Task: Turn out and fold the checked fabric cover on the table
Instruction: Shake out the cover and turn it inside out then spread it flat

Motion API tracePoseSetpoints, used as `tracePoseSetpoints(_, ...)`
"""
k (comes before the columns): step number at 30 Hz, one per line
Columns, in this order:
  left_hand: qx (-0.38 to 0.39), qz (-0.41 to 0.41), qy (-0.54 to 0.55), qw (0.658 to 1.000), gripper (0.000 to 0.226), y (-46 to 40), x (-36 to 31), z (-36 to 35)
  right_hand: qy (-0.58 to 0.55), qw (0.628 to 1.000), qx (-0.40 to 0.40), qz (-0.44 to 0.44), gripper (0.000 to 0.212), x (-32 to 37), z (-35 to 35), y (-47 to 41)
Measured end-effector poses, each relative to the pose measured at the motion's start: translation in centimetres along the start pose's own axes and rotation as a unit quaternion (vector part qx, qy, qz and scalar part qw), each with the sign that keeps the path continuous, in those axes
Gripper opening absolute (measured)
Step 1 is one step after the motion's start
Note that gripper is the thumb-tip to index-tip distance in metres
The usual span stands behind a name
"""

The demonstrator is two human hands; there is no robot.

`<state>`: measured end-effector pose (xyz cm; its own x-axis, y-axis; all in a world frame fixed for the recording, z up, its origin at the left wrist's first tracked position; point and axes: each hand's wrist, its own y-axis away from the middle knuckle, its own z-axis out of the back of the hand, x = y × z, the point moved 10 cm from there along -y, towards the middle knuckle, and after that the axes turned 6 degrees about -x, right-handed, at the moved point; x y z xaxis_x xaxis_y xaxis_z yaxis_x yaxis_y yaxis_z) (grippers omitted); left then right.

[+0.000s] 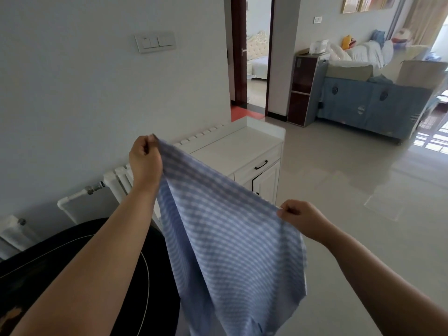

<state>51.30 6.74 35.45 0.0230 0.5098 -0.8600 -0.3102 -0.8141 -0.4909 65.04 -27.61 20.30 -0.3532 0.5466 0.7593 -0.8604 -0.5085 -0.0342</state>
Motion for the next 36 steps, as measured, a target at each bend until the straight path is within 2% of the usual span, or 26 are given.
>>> tracePoseSetpoints(4,-0.02,0.039,0.031,0.999,0.037,-1.0,1.7,0.8,-0.149,0.982,0.116,0.011,0.023,1.9,0.0,0.4)
tracePoseSetpoints(8,-0.003,0.077,-0.056,0.995,0.028,-1.4,3.8,1.0,-0.132,0.982,0.131,0.028,0.03,3.6,-0.1,0.5)
tracePoseSetpoints(10,-0.01,0.14,-0.089,0.986,0.031,-1.1,6.2,1.3,-0.074,0.992,0.097,0.037,0.027,4.6,-0.2,0.2)
tracePoseSetpoints(13,-0.019,0.205,-0.135,0.969,0.036,0.1,8.2,1.9,0.014,0.999,-0.023,0.022,0.026,5.5,0.9,-0.8)
tracePoseSetpoints(16,-0.063,0.157,-0.164,0.972,0.032,2.3,5.3,2.6,0.007,0.995,-0.1,-0.026,0.026,5.7,1.9,-1.8)
tracePoseSetpoints(18,-0.066,0.1,-0.101,0.988,0.027,4.3,2.7,2.0,0.008,0.993,-0.115,-0.026,0.023,6.6,1.7,-2.1)
tracePoseSetpoints(20,0.028,0.034,-0.02,0.999,0.025,7.2,0.0,-0.8,0.009,0.995,-0.102,0.0,0.023,8.5,0.7,-1.9)
tracePoseSetpoints(22,0.185,-0.045,-0.036,0.981,0.035,11.2,-2.8,-4.2,0.008,0.996,-0.077,0.034,0.022,10.5,-0.5,-1.4)
tracePoseSetpoints(24,0.351,-0.147,-0.106,0.919,0.055,15.6,-4.8,-7.2,0.011,0.996,-0.044,0.073,0.022,12.3,-1.1,-0.8)
tracePoseSetpoints(26,0.475,-0.175,-0.109,0.856,0.061,18.1,-5.3,-8.7,0.016,0.994,-0.015,0.111,0.03,13.6,-1.3,0.0)
tracePoseSetpoints(28,0.533,-0.139,-0.094,0.829,0.048,18.3,-5.1,-9.1,0.007,0.992,-0.006,0.13,0.036,14.1,-1.0,0.7)
tracePoseSetpoints(30,0.549,-0.13,-0.108,0.819,0.017,18.0,-4.8,-9.3,0.011,0.991,-0.006,0.131,0.038,14.0,-0.7,1.2)
tracePoseSetpoints(31,0.552,-0.134,-0.115,0.815,0.011,17.9,-4.9,-9.4,0.018,0.992,-0.002,0.127,0.036,13.7,-0.8,1.5)
tracePoseSetpoints(33,0.576,-0.139,-0.117,0.797,0.022,18.4,-5.0,-9.6,0.032,0.992,0.011,0.124,0.025,13.1,-1.3,2.0)
tracePoseSetpoints(36,0.62,-0.124,-0.135,0.763,0.02,19.9,-4.3,-9.9,0.011,0.993,0.037,0.109,0.022,11.4,-2.3,2.9)
